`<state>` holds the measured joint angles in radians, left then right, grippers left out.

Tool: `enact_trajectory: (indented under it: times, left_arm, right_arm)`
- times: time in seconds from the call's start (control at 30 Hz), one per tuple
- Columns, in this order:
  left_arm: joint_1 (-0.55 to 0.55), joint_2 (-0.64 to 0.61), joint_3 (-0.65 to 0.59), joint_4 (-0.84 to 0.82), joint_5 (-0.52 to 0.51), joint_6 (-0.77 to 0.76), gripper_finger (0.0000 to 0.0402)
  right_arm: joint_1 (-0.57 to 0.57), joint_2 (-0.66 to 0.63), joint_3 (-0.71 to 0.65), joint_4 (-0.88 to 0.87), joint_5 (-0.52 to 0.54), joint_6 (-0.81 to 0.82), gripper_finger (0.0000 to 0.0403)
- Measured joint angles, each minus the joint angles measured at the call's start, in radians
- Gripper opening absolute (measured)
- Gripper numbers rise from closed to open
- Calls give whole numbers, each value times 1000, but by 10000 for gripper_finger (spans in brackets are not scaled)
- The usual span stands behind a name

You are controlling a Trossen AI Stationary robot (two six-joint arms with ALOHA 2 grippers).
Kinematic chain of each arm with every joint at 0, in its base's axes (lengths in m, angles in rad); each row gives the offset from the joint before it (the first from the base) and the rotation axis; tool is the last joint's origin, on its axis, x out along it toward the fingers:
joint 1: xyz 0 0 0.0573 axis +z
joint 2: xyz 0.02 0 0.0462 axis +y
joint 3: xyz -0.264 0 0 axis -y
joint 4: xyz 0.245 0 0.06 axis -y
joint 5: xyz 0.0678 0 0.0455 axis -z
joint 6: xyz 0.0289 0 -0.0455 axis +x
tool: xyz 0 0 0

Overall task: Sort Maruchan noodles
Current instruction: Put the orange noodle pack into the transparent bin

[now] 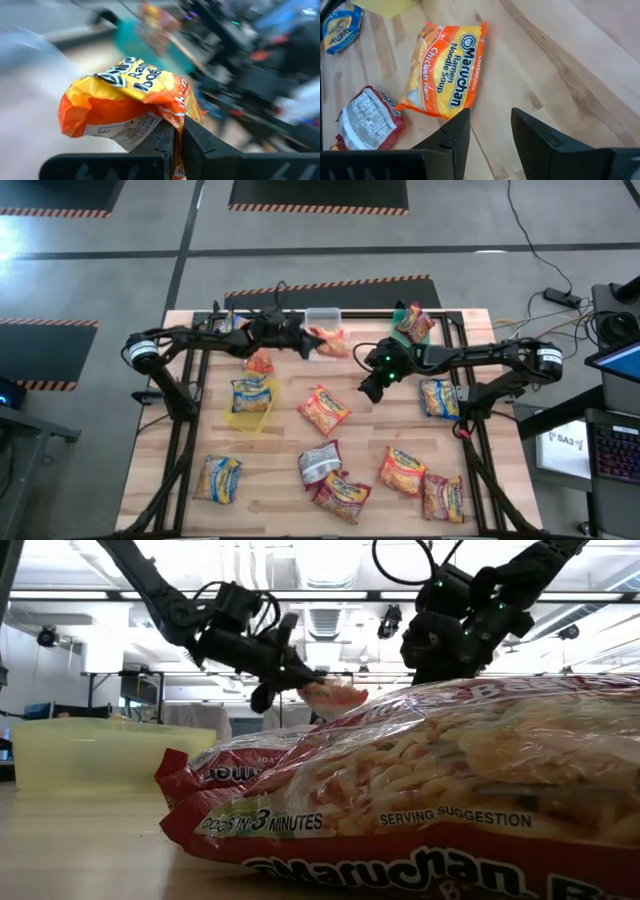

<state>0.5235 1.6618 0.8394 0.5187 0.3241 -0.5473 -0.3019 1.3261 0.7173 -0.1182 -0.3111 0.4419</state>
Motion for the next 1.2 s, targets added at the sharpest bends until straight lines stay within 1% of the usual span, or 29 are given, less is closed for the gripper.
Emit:
enact_trajectory:
  times: [0.2, 0.3, 0.5, 0.6, 0.73, 0.83, 1.1, 1.2]
  left_arm:
    - [48, 2, 0, -59, -185, 175, 0]
    - [58, 2, 30, -129, -266, 230, 0]
    - [56, 48, 169, -326, -362, 331, 0]
    - [56, 92, 254, -420, -379, 353, 0]
    - [54, 151, 332, -500, -473, 390, 0]
    - [54, 177, 346, -510, -497, 419, 0]
    - [53, 193, 325, -487, -498, 461, 0]
    - [47, 194, 325, -489, -498, 468, 9]
  right_arm:
    - [0, 15, 0, 1, 8, 0, 132]
    - [0, 31, -1, 0, 24, 0, 132]
    - [0, 52, -1, 1, 25, -1, 132]
    - [0, 52, -1, 0, 25, -1, 132]
    - [0, 49, -1, -6, 25, -1, 132]
    - [1, 49, -2, -13, 25, -1, 132]
    - [0, 49, -3, -14, 25, -47, 132]
    - [0, 49, -3, -14, 25, -50, 132]
